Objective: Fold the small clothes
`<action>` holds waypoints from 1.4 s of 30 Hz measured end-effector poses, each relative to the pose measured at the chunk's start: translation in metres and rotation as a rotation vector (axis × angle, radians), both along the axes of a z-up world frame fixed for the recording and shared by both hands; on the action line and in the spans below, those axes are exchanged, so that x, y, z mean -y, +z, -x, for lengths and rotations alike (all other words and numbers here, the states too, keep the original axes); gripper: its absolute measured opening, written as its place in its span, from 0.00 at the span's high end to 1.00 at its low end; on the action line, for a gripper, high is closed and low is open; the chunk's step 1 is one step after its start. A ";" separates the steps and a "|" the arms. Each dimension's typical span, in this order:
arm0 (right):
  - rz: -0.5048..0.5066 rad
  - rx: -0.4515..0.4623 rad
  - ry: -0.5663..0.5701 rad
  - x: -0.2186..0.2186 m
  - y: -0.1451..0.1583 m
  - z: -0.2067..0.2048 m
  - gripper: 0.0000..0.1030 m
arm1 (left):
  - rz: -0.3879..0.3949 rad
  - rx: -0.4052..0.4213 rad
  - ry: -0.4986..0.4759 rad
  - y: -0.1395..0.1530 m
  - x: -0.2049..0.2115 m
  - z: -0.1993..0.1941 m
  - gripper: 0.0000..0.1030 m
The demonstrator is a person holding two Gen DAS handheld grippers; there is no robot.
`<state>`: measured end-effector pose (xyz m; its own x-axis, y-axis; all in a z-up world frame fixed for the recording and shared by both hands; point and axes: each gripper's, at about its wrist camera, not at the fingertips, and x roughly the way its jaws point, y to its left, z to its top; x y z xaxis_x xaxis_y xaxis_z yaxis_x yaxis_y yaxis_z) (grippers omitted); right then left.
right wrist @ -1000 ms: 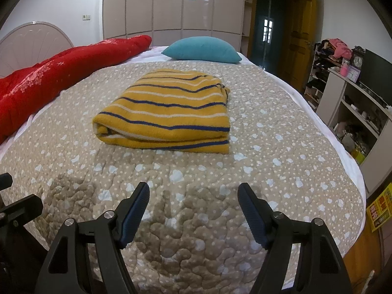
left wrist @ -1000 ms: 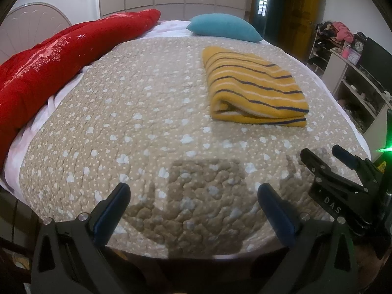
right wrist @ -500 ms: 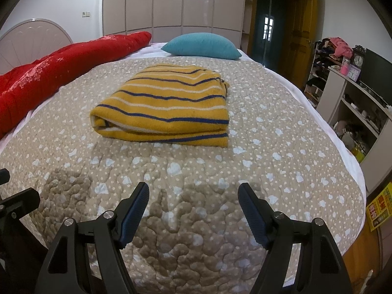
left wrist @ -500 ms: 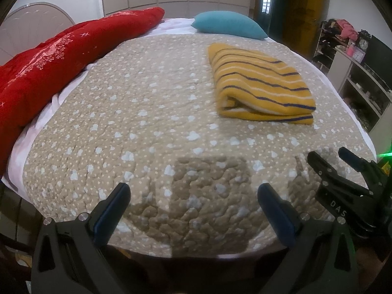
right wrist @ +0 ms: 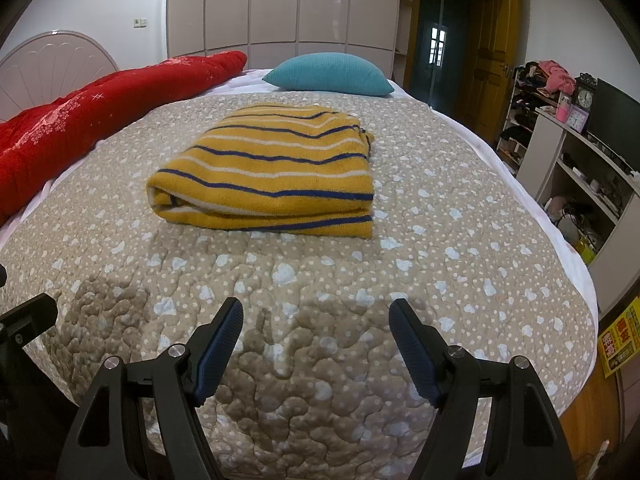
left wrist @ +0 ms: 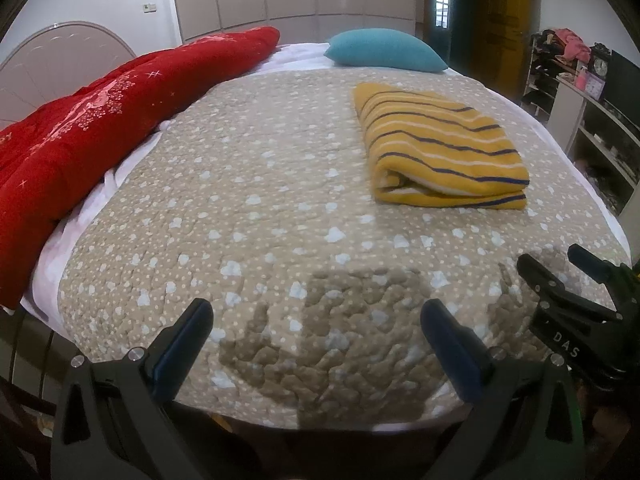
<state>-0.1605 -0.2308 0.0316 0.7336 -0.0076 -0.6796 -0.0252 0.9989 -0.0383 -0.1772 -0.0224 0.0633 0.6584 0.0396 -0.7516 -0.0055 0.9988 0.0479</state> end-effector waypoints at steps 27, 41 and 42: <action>0.031 0.021 0.020 -0.007 0.004 0.003 0.21 | 0.021 -0.009 0.016 -0.006 -0.006 -0.004 0.00; 0.052 0.059 0.048 -0.018 0.008 -0.006 0.19 | 0.060 -0.021 0.043 -0.012 -0.030 -0.030 0.00; 0.056 0.055 0.050 -0.020 0.008 -0.009 0.19 | 0.059 -0.022 0.048 -0.012 -0.032 -0.033 0.00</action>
<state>-0.1519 -0.2107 0.0400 0.7700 -0.0070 -0.6380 -0.0714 0.9927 -0.0971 -0.1444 0.0100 0.0512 0.6398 0.0259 -0.7681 -0.0525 0.9986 -0.0101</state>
